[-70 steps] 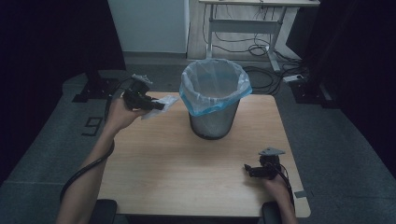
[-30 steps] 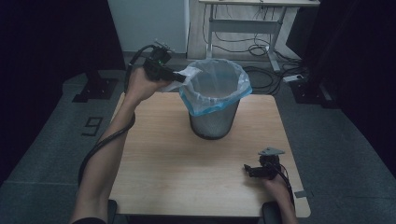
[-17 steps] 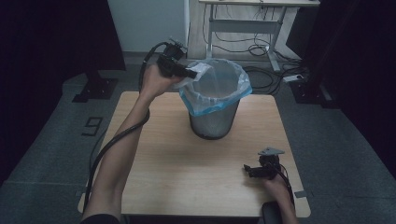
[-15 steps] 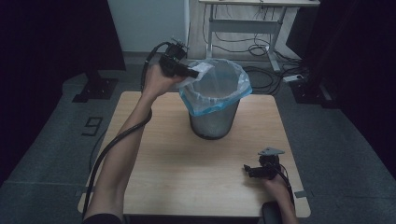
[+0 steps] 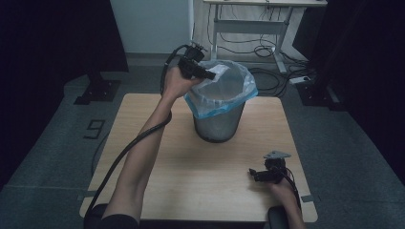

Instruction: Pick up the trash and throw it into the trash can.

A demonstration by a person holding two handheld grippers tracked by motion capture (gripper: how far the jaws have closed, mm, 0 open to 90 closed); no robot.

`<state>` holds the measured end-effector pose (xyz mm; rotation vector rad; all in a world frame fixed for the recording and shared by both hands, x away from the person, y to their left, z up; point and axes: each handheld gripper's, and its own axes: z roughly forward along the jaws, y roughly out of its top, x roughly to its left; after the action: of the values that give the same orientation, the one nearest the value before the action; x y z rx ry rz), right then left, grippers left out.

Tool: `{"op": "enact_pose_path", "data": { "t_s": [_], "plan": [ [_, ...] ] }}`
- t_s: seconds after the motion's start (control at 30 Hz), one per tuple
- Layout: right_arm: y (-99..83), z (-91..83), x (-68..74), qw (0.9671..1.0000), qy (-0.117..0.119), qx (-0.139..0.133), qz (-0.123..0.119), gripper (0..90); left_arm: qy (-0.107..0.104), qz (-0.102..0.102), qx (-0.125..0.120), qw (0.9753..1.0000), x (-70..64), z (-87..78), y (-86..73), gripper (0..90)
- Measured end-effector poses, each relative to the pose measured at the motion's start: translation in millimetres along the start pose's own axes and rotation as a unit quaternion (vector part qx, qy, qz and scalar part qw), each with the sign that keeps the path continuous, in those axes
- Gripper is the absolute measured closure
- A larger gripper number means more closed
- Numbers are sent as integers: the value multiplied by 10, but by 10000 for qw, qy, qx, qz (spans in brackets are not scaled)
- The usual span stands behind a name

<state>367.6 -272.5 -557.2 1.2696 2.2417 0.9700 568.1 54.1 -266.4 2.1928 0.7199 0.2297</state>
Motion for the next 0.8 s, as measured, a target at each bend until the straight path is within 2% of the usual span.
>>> {"op": "enact_pose_path", "data": {
  "t_s": [0.17, 0.3, 0.4, 0.47, 0.53, 0.63, 0.8],
  "plan": [
    [2, 2, 1, 10000, 7, 10, -7, 26, 65, -9, 87, 9999, 1, 164, 4, 699],
    [3, 3, 3, 10000, 14, 13, -11, 25, 107, -33, 280, 9995, 10, 302, -20, 656],
    [3, 3, 3, 10000, 19, 15, -16, 25, 154, -42, 334, 9993, 10, 360, -34, 575],
    [3, 3, 5, 10000, 26, 19, -11, 25, 211, -58, 398, 9990, 6, 385, -31, 487],
    [3, 3, 5, 10000, 27, 18, -14, 25, 210, -6, 344, 9992, 6, 373, -25, 377],
    [3, 3, 4, 10000, 30, 14, -26, 25, 276, -4, 336, 9991, -1, 336, -20, 268],
    [3, 3, 5, 10000, 31, 14, -25, 25, 317, 89, 381, 9987, -12, 244, -47, 134]
  ]
}}
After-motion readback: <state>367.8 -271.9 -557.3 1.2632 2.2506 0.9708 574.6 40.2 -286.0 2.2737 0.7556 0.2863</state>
